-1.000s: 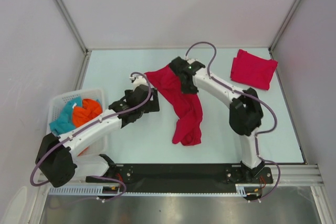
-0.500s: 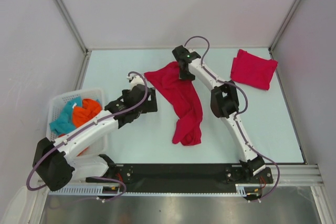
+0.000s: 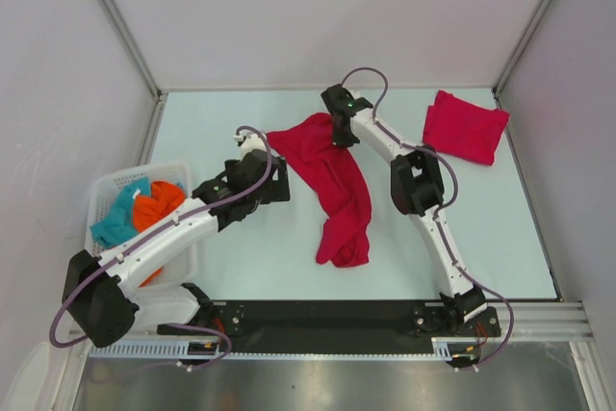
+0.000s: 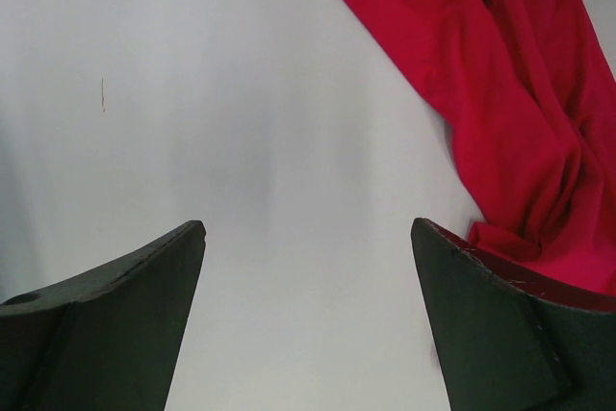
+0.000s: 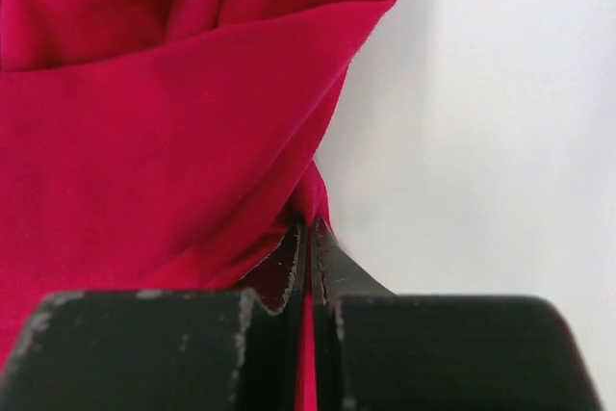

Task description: Fold and stack the t-shirts

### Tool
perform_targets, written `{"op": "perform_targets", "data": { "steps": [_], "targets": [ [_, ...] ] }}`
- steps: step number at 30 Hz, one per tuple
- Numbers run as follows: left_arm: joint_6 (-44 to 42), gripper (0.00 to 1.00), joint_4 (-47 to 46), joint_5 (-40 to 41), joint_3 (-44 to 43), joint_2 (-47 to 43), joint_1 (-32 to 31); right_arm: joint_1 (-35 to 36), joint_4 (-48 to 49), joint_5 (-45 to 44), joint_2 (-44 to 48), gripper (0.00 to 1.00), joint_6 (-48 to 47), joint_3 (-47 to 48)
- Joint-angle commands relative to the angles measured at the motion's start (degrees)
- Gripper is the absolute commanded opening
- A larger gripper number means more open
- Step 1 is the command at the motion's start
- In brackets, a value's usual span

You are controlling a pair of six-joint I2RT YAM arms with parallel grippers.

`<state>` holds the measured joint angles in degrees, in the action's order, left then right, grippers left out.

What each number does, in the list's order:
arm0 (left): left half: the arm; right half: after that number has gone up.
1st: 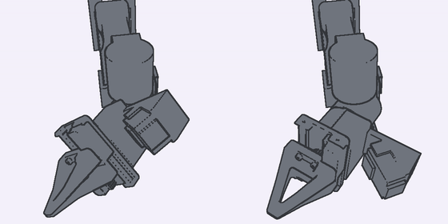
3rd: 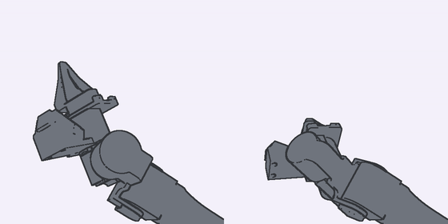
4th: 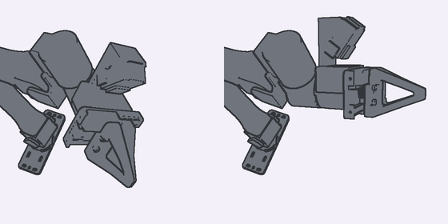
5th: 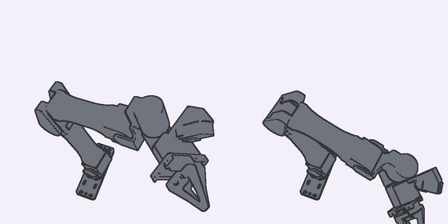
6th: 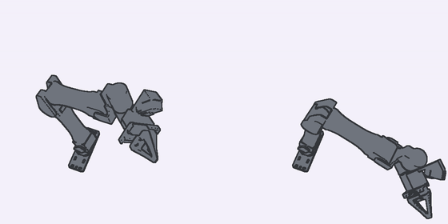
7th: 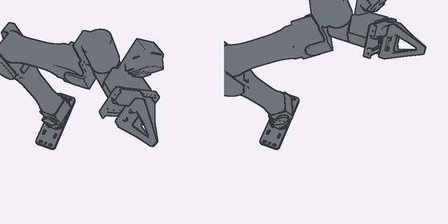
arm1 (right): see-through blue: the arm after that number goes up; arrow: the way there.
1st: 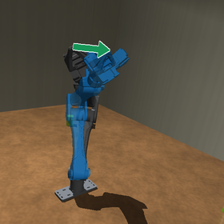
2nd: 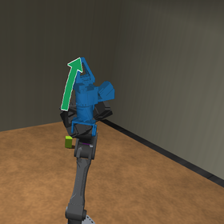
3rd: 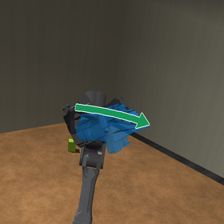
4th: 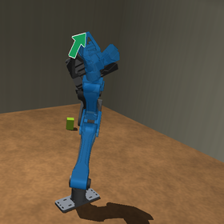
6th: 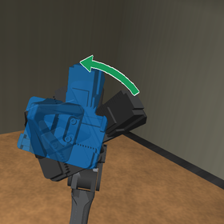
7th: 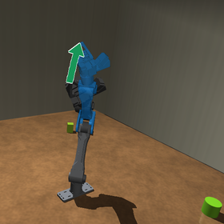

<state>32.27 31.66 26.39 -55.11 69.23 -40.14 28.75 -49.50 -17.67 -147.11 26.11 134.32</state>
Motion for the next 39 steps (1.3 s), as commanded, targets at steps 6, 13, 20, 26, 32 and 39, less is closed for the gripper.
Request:
{"op": "perform_targets", "data": {
  "steps": [6,13,20,26,32,39],
  "targets": [
    [-1.7,0.94,0.4,0.9,-1.7,-0.7,0.4,-5.0,-1.0,-13.3,4.4,0.00,3.6,-5.3],
    [-1.9,0.94,0.2,0.8,-0.7,-1.1,0.4,-8.7,-0.9,-19.9,6.7,0.00,6.8,-8.1],
    [-1.9,0.94,-0.6,0.2,0.4,-1.4,0.4,-11.4,-2.7,-14.6,2.5,0.04,2.6,-0.6],
    [-1.6,0.94,-2.5,-1.6,0.9,0.0,0.4,-5.5,-5.8,-17.1,8.3,0.30,-0.8,-0.8],
    [-1.0,0.94,-3.4,-3.4,1.2,0.4,0.4,1.5,-8.7,-13.5,20.7,0.38,1.4,-8.8],
    [-0.8,0.94,-2.0,-3.0,1.5,-1.8,0.5,9.4,-8.6,-14.5,41.3,0.37,12.5,-38.7]
  ]
}}
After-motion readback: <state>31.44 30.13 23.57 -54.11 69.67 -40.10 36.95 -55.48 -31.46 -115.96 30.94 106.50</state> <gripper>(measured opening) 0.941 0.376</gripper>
